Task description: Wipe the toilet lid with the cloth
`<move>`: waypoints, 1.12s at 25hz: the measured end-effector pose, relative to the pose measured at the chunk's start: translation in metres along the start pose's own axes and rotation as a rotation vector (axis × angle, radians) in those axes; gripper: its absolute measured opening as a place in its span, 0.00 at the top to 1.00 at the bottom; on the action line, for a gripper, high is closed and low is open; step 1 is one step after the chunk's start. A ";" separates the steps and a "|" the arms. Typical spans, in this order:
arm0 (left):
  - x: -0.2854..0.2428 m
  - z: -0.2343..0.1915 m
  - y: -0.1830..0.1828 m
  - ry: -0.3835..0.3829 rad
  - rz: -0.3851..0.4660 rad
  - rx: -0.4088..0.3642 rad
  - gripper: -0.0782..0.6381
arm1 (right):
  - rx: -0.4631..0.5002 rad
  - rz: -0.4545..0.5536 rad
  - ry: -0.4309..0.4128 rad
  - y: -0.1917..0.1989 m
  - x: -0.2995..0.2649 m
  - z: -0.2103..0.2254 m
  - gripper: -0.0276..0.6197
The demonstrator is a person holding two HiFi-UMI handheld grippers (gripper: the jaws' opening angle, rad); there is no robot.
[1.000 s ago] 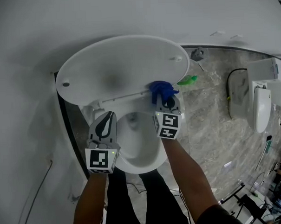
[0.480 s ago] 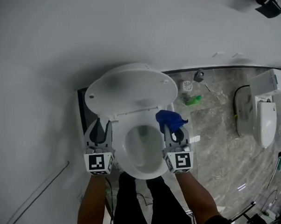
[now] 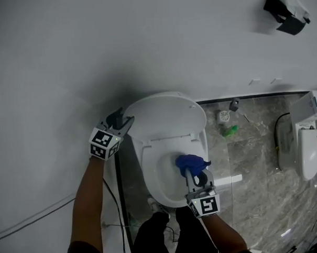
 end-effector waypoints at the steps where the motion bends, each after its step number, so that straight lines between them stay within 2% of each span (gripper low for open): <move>1: -0.006 -0.001 -0.006 0.053 0.004 0.010 0.60 | 0.007 0.005 -0.004 0.003 0.002 -0.002 0.87; 3: -0.013 -0.001 -0.014 0.131 0.010 0.022 0.61 | 0.022 0.019 -0.008 0.003 0.006 -0.005 0.87; 5: -0.007 0.001 -0.016 0.155 0.017 0.018 0.78 | 0.020 0.035 0.017 -0.001 0.016 -0.005 0.87; 12: 0.053 0.060 0.004 0.277 0.111 -0.099 0.82 | -0.039 0.091 0.244 0.005 0.090 0.025 0.87; 15: 0.081 0.098 0.025 0.309 0.130 -0.177 0.82 | -0.060 0.069 0.281 0.016 0.112 0.023 0.87; 18: 0.104 0.138 0.048 0.295 0.132 -0.278 0.82 | -0.042 0.042 0.300 0.020 0.131 0.013 0.87; 23: 0.123 0.196 0.096 0.215 0.097 -0.443 0.81 | -0.055 0.049 0.364 0.019 0.160 0.006 0.87; 28: 0.129 0.253 0.153 0.175 0.053 -0.594 0.78 | -0.037 0.015 0.370 0.031 0.172 -0.012 0.87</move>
Point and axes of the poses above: the fingertips, and each gripper's own axes: x backward along the fingers, z to its right, y out of its underside, the point moved 4 cm from there along x, backward along the fingers, and after that the axes turned 9 degrees about -z, right-handed, at the moved point
